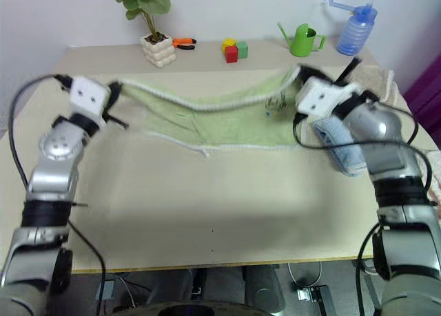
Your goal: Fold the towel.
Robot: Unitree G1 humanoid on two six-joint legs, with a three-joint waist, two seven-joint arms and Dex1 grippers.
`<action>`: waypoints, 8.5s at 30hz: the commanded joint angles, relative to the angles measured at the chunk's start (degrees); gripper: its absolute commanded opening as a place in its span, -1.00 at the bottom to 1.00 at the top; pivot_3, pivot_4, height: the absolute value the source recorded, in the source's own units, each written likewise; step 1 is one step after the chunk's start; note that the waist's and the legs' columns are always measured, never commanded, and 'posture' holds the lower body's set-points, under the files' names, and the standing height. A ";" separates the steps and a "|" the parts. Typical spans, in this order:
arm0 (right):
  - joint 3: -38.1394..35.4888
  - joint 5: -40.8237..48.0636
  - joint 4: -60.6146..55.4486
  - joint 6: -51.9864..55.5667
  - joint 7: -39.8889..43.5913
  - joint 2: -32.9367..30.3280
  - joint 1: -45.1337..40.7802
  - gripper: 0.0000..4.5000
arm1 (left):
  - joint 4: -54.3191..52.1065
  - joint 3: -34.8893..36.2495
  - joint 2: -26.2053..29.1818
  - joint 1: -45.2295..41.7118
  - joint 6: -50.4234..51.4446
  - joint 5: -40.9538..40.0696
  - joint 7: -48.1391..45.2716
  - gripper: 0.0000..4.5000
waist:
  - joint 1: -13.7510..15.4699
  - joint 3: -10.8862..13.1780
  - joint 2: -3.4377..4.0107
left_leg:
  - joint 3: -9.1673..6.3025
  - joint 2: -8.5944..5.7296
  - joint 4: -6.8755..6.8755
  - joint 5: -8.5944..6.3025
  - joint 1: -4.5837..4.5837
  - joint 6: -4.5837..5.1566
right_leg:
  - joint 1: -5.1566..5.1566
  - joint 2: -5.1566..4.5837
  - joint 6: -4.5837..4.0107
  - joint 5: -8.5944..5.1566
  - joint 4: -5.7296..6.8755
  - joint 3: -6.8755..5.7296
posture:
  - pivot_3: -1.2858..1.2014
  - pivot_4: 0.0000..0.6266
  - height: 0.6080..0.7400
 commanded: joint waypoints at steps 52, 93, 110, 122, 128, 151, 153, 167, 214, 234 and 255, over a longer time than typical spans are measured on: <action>1.61 17.26 7.25 18.31 28.65 5.35 5.26 -0.96 | 22.95 -3.56 7.15 3.10 -8.76 -3.22 -24.37 -1.00 | -0.10 0.00 0.06 | 0.11 0.02 0.04 -0.07 -0.16 0.12 | -0.19 -0.02 0.01 0.06 -0.03 0.00 | 0.03 -0.52 0.80; -23.21 50.04 -51.12 86.48 5.41 18.11 32.44 0.97 | -25.69 -11.76 -4.63 25.76 4.60 -8.33 -18.54 0.31 | 0.23 -0.18 0.08 | -0.06 0.02 0.07 -0.06 -0.38 0.09 | -0.35 -0.16 0.01 0.06 0.10 0.12 | 0.03 -0.52 0.80; -40.04 53.46 -34.60 98.05 -21.70 40.54 16.26 0.97 | -32.56 -17.41 -7.43 28.94 8.36 -9.33 -21.14 0.31 | -0.19 -0.21 0.09 | 0.06 0.03 0.07 -0.03 -0.05 0.07 | -0.22 0.02 -0.06 0.10 0.31 0.12 | 0.03 -0.52 0.80; -41.09 56.49 -28.61 93.51 -24.41 39.60 12.18 -0.96 | -33.94 -17.82 -7.57 30.24 9.27 -8.66 -20.99 0.31 | -0.33 -0.20 0.10 | 0.08 0.05 0.03 -0.03 0.07 0.08 | -0.12 0.05 -0.06 0.09 0.31 0.13 | 0.03 -0.52 0.80; -42.62 58.21 -31.16 94.25 -24.59 34.42 12.71 -0.96 | -33.83 -18.20 -8.00 30.06 9.26 -8.41 -20.89 0.31 | -0.05 -0.19 0.11 | 0.08 0.03 0.03 -0.03 0.03 0.08 | -0.12 0.03 -0.05 0.09 0.26 0.12 | 0.03 -0.52 0.80; 8.09 42.00 -33.55 76.07 4.91 20.68 10.16 -0.96 | -32.24 -18.29 -7.98 28.79 8.89 -6.92 -20.89 0.31 | -1.35 -0.16 0.09 | 0.06 0.10 -0.03 -0.05 -0.01 0.12 | -0.11 0.06 -0.03 0.08 0.05 0.10 | 0.03 -0.52 0.80; 9.74 40.17 -31.35 74.35 5.70 22.20 10.00 -0.96 | -32.90 -17.96 -8.02 29.13 9.33 -6.80 -20.25 0.31 | -1.26 -0.16 0.09 | 0.04 0.10 -0.04 -0.05 -0.01 0.12 | -0.11 0.06 -0.03 0.08 0.04 0.09 | 0.03 -0.52 0.80; 9.29 38.40 -32.47 72.65 10.50 24.94 11.16 -0.59 | -34.87 -17.67 -7.72 31.30 10.42 -6.69 -18.96 0.31 | -0.15 -0.16 0.09 | -0.04 0.05 -0.03 -0.05 -0.20 0.11 | -0.26 0.00 -0.03 0.09 -0.02 0.03 | 0.03 -0.52 0.80; 6.68 26.76 -37.10 41.54 25.57 15.55 19.94 0.61 | -42.04 -4.79 -12.57 38.42 27.03 -18.87 -8.62 0.53 | -0.23 -0.17 0.08 | -0.06 0.10 -0.04 -0.05 -0.20 0.11 | -0.23 0.03 -0.03 0.09 -0.07 0.01 | 0.03 -0.52 0.80; 12.82 21.57 -39.67 35.23 28.08 16.09 21.95 1.00 | -34.72 25.45 -37.46 22.18 59.96 -45.11 34.16 0.98 | 0.23 -0.18 -0.14 | -0.16 0.02 0.03 -0.02 0.25 0.03 | 0.36 0.03 -0.01 0.10 -0.13 -0.06 | 0.03 -0.52 0.80; 13.86 19.10 -42.35 36.93 27.39 16.21 24.14 1.00 | -28.62 26.70 -33.28 17.88 43.73 -48.03 33.20 -0.97 | 0.19 -0.13 -0.24 | -0.18 0.02 -0.01 0.01 0.23 -0.04 | 0.37 0.03 -0.02 0.10 -0.20 -0.08 | 0.03 -0.52 0.80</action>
